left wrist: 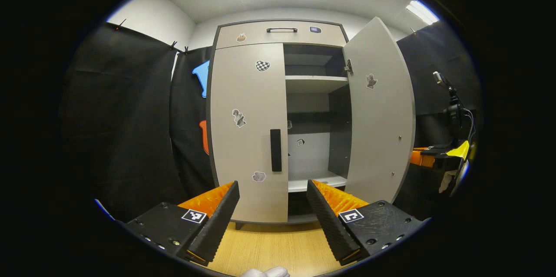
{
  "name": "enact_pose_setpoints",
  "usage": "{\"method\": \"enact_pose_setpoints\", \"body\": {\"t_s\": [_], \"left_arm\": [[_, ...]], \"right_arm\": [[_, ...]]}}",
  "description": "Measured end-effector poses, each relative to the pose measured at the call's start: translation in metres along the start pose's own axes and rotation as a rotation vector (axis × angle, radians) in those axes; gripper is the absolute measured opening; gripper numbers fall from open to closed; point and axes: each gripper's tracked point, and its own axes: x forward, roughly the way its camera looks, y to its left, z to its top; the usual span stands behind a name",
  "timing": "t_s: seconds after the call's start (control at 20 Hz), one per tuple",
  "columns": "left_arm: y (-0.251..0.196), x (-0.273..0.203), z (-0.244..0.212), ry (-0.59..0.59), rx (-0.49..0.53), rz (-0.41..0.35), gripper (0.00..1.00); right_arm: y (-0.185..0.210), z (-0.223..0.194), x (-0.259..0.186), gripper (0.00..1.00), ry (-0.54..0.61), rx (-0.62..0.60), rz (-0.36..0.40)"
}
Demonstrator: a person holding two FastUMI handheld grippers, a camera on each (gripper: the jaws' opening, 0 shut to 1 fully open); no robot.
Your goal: Open the right door of the double-door shoe cabinet with the right hand, and open the left door with the left hand.
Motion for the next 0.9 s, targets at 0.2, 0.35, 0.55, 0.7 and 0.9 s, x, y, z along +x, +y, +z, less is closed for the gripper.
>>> {"method": "enact_pose_setpoints", "body": {"t_s": [0.2,0.35,0.55,0.7,0.9], "left_arm": [[0.006,0.002,-0.001,0.004,0.004,-0.004,0.95],[0.013,0.006,-0.003,0.005,0.008,-0.011,0.95],[0.026,0.010,-0.003,0.001,0.010,-0.019,0.95],[0.038,0.017,-0.005,0.004,0.015,-0.023,0.95],[0.051,0.035,-0.011,0.007,0.023,-0.024,0.95]], "right_arm": [[-0.013,0.001,-0.010,0.13,-0.009,-0.008,-0.065],[-0.027,0.009,-0.018,0.80,-0.052,-0.021,-0.134],[-0.024,0.012,-0.027,1.00,-0.074,-0.015,-0.168],[-0.005,0.014,-0.035,1.00,-0.081,-0.002,-0.150],[0.034,0.013,-0.041,1.00,-0.099,0.009,-0.083]]}}
